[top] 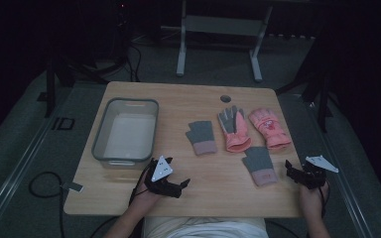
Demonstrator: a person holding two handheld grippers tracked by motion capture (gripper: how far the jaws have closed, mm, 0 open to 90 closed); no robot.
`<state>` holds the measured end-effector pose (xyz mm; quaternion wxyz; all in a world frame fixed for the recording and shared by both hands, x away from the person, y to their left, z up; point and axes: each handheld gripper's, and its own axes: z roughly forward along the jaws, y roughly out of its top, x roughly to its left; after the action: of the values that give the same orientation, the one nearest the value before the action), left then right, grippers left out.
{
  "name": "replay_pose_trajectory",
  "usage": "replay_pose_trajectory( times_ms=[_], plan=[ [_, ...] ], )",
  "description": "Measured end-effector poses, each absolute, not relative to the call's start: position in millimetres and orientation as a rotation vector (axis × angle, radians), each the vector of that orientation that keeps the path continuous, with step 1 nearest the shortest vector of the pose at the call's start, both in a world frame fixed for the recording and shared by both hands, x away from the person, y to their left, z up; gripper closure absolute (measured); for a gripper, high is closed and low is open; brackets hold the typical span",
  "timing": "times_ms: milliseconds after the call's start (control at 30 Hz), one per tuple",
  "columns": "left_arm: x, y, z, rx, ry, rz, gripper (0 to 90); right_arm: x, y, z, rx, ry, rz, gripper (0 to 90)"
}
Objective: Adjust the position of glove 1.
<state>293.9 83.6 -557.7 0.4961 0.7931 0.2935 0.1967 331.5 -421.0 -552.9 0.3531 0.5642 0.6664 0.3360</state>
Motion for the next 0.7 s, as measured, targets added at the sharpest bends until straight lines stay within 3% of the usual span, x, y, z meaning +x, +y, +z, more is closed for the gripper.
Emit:
replay_pose_trajectory(
  times_ms=[700],
  plan=[
    [293.3, 78.2, -558.1, 1.998, 0.696, 0.483, 1.3, 335.4, -421.3, -521.7, 1.462, 1.748, 0.950, 13.7]
  ],
)
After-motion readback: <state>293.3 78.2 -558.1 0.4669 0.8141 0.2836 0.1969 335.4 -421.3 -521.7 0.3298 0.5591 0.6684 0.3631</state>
